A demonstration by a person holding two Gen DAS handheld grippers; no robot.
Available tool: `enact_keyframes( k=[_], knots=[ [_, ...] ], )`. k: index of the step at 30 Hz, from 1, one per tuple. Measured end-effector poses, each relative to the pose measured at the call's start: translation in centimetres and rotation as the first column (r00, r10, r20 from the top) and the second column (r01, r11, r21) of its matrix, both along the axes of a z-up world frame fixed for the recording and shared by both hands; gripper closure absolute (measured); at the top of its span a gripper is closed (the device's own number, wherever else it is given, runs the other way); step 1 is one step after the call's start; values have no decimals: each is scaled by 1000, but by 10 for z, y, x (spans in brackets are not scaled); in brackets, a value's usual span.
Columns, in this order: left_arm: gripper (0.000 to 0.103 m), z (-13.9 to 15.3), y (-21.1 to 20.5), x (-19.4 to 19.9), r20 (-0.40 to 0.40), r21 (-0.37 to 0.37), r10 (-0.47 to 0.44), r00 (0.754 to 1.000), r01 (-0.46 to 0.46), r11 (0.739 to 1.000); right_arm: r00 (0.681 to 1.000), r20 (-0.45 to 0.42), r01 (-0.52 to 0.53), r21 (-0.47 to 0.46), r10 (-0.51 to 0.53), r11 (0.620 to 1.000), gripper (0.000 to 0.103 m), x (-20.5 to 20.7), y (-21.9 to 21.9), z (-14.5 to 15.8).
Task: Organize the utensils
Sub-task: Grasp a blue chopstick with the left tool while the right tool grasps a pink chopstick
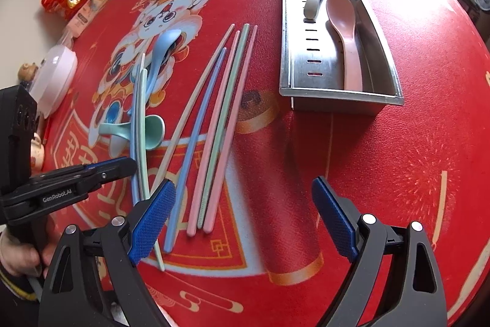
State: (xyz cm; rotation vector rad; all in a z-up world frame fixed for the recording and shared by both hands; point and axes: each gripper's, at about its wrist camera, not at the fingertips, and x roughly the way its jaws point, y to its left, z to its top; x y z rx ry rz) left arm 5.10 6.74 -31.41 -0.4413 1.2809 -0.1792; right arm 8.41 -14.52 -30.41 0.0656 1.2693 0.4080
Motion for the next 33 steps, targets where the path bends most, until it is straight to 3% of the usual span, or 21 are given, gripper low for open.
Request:
enact_keyframes(
  k=[3, 4, 5, 11, 18, 27, 29, 33],
  knots=[
    [91, -1, 2, 0, -2, 1, 0, 1000, 0, 1000, 1000, 4, -7, 2, 7, 1000, 16, 0, 2, -2],
    [91, -2, 1, 1, -7, 11, -5, 1000, 6, 1000, 1000, 11, -10, 0, 10, 1000, 22, 1, 4, -3],
    [91, -3, 0, 3, -11, 25, -10, 1000, 10, 1000, 1000, 15, -12, -6, 12, 1000, 36, 2, 5, -4],
    [91, -3, -4, 9, 4, 63, -31, 999, 31, 998, 1000, 28, -2, -33, 3, 999, 64, 10, 12, -12],
    [91, -3, -5, 18, 18, 78, -44, 999, 42, 996, 997, 70, -14, -85, 20, 996, 78, 17, 31, -17],
    [91, -5, 1, 17, 24, 57, -44, 999, 42, 998, 994, 94, -38, -169, 54, 985, 81, 23, 48, -21],
    [91, -5, 2, 16, 23, 58, -49, 999, 47, 997, 993, 99, -39, -184, 58, 982, 87, 25, 50, -21],
    [91, -4, 3, 16, 24, 53, -52, 998, 50, 997, 996, 73, -43, -154, 55, 987, 94, 24, 45, -22]
  ],
)
